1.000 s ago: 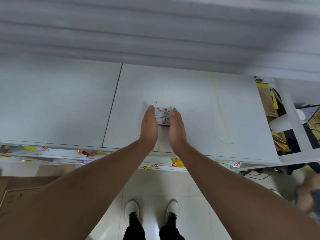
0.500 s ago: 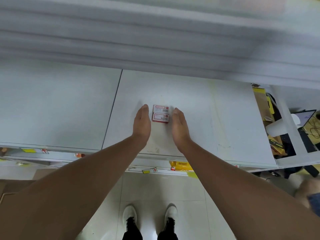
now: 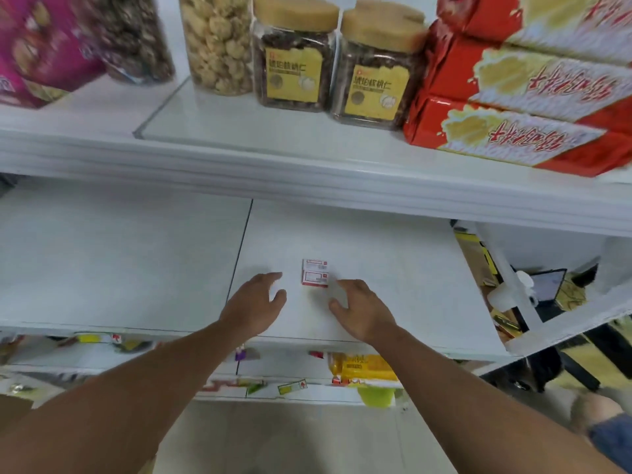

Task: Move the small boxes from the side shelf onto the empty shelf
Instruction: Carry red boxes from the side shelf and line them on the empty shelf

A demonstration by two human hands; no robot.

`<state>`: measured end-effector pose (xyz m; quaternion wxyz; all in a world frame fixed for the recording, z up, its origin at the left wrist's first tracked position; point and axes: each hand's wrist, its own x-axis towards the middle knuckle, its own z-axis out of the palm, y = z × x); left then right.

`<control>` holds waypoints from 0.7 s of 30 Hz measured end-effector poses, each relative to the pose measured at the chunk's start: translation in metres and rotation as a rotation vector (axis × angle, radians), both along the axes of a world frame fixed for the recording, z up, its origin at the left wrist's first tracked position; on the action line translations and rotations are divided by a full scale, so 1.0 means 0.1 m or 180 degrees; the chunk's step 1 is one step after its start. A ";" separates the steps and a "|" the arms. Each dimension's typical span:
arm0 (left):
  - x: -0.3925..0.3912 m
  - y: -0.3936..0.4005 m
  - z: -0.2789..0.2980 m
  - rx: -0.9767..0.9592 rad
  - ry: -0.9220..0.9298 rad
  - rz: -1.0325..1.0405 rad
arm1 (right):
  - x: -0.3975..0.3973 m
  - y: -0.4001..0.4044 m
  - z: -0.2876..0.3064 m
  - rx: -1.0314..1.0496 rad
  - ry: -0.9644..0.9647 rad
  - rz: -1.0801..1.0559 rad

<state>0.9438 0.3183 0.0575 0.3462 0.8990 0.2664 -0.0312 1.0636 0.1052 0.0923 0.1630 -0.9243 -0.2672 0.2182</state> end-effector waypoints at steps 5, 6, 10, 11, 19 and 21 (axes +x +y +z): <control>-0.28 -0.12 0.33 0.1186 0.0382 -0.0398 | -0.13 -0.19 0.18 -0.0445 -0.0321 0.0342; -0.36 -0.12 0.39 0.1383 0.0435 -0.0428 | -0.18 -0.19 0.21 -0.0478 -0.0327 0.0417; -0.57 -0.24 0.59 0.1770 0.0499 -0.0386 | -0.26 -0.22 0.37 -0.0471 -0.0449 0.0522; -0.63 -0.32 0.65 0.1826 0.0513 -0.0276 | -0.28 -0.26 0.42 -0.0464 -0.0507 0.0620; -1.18 -1.14 0.85 0.1702 0.0746 0.0350 | -0.50 -0.68 0.62 -0.0199 -0.0781 0.1358; -1.35 -1.41 0.85 0.1649 0.0817 0.0454 | -0.64 -0.83 0.58 -0.0205 -0.0715 0.1477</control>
